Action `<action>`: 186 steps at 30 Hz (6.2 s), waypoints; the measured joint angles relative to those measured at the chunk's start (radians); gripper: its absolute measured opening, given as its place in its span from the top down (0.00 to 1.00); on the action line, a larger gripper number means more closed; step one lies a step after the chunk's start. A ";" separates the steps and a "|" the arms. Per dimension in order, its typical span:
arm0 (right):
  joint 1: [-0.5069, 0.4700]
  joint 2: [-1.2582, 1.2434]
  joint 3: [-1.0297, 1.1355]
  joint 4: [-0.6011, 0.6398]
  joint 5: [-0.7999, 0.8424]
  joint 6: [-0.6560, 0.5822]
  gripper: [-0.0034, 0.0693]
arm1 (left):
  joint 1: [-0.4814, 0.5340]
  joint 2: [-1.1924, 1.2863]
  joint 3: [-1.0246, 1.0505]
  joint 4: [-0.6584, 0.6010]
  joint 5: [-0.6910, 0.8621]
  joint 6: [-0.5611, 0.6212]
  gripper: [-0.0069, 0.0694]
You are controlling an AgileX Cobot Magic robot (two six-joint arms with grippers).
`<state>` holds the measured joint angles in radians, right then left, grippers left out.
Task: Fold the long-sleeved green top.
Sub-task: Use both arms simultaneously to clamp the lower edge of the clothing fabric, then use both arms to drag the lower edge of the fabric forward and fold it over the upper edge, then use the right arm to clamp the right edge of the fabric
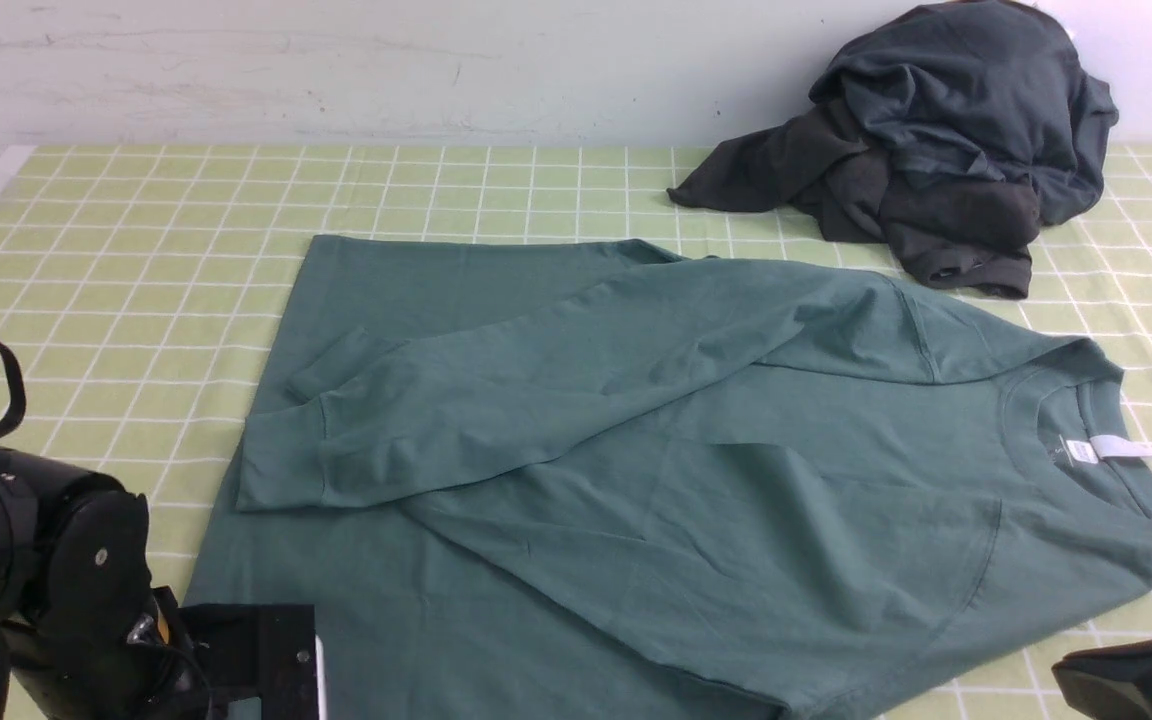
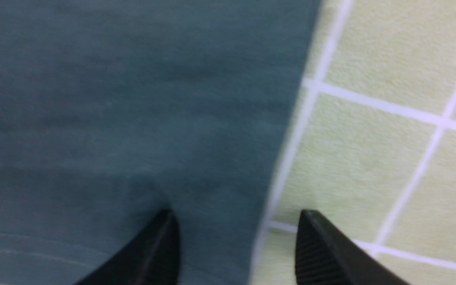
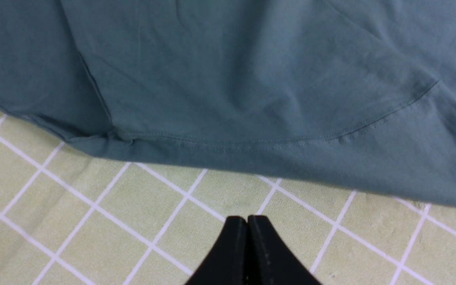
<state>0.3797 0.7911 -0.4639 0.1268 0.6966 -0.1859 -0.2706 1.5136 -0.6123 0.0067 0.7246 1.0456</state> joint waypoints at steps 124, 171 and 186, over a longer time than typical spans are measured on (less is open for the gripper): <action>-0.182 1.507 -1.390 1.027 -0.050 -1.206 0.97 | 0.171 0.968 -1.791 -0.337 0.513 -0.733 0.91; -0.617 1.418 -1.342 -0.064 0.473 0.076 0.42 | 0.139 0.007 -1.085 -0.200 0.507 -0.655 0.91; -0.619 1.460 -1.342 0.065 0.475 0.127 0.34 | 0.201 -0.822 -0.215 -0.185 0.138 -0.657 0.91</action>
<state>-0.2389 2.2516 -1.8055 0.1915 1.1715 -0.0587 -0.0698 0.6913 -0.8268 -0.1787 0.8625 0.3885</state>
